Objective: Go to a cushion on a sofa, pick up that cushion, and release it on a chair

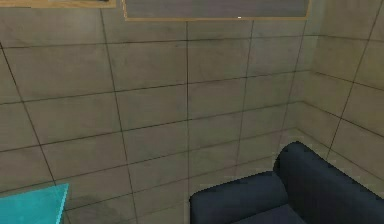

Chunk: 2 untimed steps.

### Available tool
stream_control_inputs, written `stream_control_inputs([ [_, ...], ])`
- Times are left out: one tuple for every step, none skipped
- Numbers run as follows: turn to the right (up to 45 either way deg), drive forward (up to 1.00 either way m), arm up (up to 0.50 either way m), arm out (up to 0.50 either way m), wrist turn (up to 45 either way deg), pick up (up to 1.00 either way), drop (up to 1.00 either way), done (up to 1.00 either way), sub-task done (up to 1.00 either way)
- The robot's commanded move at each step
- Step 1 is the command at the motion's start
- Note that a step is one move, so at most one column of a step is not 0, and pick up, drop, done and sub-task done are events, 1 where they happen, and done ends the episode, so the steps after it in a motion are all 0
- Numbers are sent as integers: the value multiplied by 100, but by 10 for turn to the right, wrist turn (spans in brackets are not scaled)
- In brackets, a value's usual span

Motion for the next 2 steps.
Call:
stream_control_inputs([
  [0,0,0,0,270,0,0,0,0],
  [0,0,-30,0,0,0,0,0,0],
])
